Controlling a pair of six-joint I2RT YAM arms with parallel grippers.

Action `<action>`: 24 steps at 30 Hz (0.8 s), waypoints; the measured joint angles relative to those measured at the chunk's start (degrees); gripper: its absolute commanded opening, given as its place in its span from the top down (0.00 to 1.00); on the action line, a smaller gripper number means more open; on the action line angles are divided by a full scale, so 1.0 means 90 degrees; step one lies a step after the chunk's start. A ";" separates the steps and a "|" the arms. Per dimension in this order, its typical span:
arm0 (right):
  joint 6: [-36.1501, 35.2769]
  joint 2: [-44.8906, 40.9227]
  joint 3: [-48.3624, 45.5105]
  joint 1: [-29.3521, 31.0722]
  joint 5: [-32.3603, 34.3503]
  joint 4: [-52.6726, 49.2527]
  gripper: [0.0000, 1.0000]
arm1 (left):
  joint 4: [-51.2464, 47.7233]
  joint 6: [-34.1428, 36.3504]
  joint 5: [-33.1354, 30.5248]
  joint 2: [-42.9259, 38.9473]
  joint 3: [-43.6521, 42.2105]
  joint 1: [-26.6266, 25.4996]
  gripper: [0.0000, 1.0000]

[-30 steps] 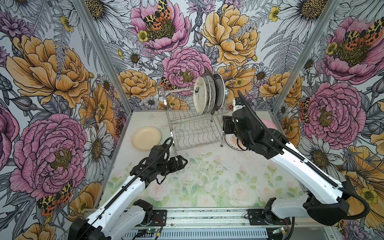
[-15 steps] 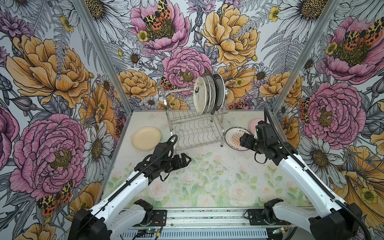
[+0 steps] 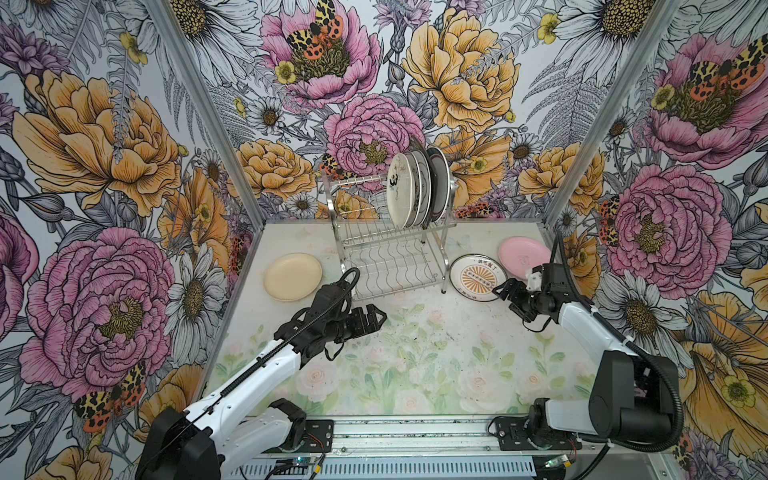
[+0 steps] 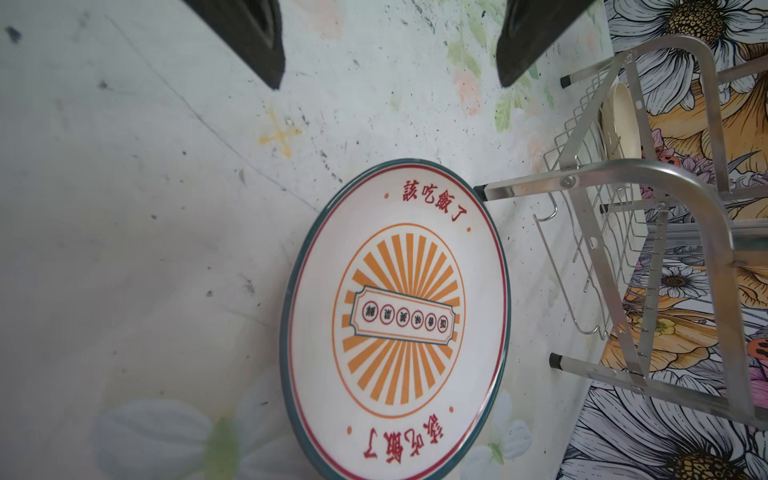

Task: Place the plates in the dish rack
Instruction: 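Lower the right gripper onto the orange-sunburst plate edge and tilt it up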

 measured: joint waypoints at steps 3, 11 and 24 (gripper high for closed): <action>0.0019 0.0289 -0.0090 -0.0272 -0.0265 0.0403 0.25 | 0.0034 -0.0058 -0.0061 0.0100 0.0007 -0.0066 0.01; 0.0250 0.1222 -0.0114 -0.0559 -0.0760 0.1421 0.35 | 0.0070 -0.0112 -0.0165 0.0311 0.0078 -0.0126 0.01; 0.0656 0.2132 -0.0129 -0.0566 -0.1003 0.2448 0.44 | 0.0238 -0.0228 -0.0265 0.0600 0.0216 -0.0168 0.01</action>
